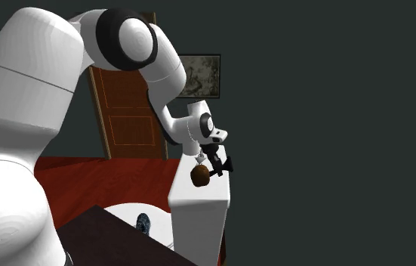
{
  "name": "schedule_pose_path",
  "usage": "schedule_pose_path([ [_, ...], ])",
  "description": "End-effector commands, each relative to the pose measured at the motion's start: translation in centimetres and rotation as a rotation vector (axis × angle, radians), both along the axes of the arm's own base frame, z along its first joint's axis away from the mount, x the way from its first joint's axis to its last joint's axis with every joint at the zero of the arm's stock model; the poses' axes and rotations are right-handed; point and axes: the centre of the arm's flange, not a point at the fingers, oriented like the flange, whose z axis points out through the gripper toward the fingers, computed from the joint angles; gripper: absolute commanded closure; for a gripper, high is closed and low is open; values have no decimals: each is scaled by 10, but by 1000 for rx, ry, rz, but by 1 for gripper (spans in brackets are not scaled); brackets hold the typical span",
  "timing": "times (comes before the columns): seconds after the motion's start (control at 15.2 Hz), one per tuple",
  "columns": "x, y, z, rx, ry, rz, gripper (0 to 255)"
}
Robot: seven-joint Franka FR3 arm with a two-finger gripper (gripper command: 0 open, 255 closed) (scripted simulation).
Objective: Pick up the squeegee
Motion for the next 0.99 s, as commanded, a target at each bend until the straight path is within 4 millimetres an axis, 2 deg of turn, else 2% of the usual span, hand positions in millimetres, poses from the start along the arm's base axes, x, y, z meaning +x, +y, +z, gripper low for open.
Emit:
schedule_pose_path([
  [0.0,0,0,-1,0,0,0,255],
  [0.53,0,0,-1,0,0,0,255],
  [0.92,0,0,31,0,0,0,255],
])
